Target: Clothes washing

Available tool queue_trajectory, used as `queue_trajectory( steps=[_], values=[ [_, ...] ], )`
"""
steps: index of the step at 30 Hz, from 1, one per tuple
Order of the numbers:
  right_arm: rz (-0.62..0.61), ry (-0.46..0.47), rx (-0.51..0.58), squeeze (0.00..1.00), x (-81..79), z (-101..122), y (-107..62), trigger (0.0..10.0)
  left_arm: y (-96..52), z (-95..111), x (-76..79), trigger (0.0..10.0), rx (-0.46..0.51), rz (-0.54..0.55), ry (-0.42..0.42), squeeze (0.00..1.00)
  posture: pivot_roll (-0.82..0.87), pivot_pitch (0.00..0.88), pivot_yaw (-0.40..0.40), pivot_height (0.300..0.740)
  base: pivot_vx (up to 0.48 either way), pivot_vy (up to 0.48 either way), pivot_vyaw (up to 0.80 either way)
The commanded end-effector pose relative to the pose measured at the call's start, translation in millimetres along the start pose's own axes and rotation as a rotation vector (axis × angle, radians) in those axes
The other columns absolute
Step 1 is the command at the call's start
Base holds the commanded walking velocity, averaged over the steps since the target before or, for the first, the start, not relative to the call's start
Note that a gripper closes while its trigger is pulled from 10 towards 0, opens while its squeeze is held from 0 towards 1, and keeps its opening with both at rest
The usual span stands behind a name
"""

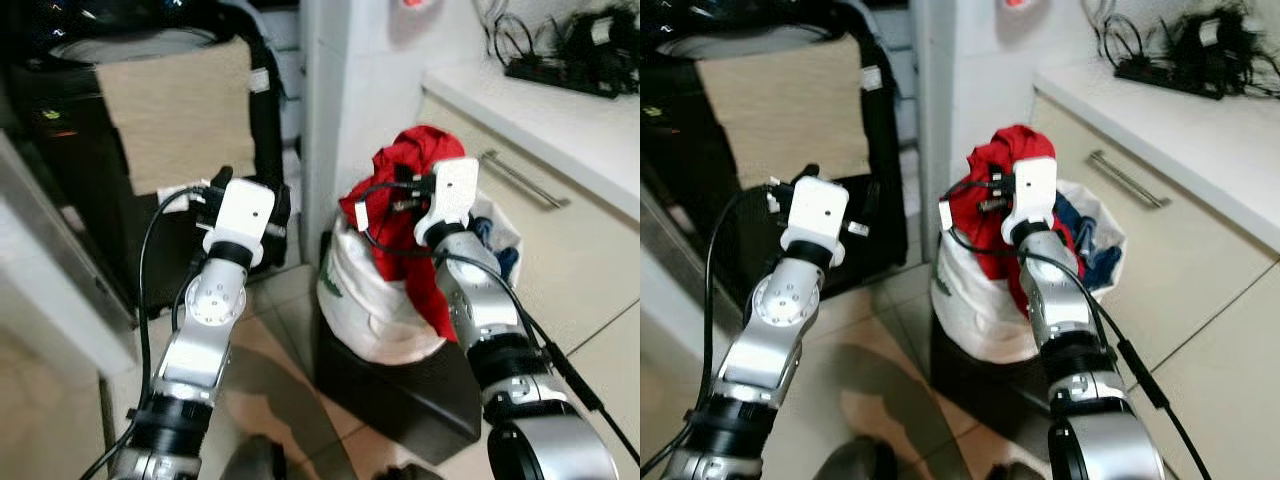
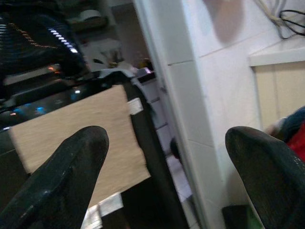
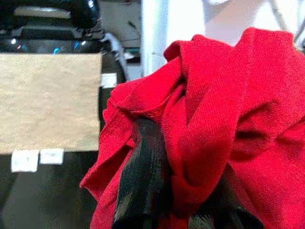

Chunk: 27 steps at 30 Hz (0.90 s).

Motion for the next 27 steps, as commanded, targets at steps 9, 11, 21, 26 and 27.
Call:
queue_trajectory(
  steps=[9,11,21,26,27],
  values=[
    [0.028,-0.013,0.043,0.0,-3.2,7.0,4.9,0.0,-1.3,2.3,-0.1,10.0,0.016,0.014,0.008,0.0,-0.03,0.0,-0.025,0.72,0.0,0.0,0.61],
    [0.024,-0.012,0.046,0.0,-2.2,7.2,5.5,0.0,-1.2,2.3,0.3,10.0,0.017,0.014,0.009,0.0,-0.03,0.0,-0.024,0.72,0.0,0.0,0.59],
    [0.029,-0.065,0.095,0.0,-2.1,11.4,4.8,0.0,-1.4,2.1,3.4,10.0,0.017,-0.007,0.023,0.0,-0.04,0.0,-0.011,0.725,0.0,0.0,0.17],
    [-0.015,-0.021,0.146,0.0,-2.4,22.2,8.5,0.0,0.0,2.8,2.0,10.0,0.026,-0.006,0.033,0.0,-0.04,0.0,-0.011,0.74,0.0,0.0,0.0],
    [-0.015,-0.022,0.146,0.0,-2.3,22.2,8.7,0.0,-0.1,2.8,1.6,10.0,0.027,-0.004,0.034,0.0,-0.04,0.0,-0.011,0.74,0.0,0.0,0.0]
  ],
)
Point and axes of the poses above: a point about 5 cm out from each wrist's last joint towards the gripper, its own y axis pointing out of the wrist towards the gripper, its own z axis along the axis of the wrist's last joint, x = y × z, the point moved 2 cm from there along y, pointing out of the wrist towards the gripper, and after that the axes turned 7 degrees about -y, right-handed, at the moved point
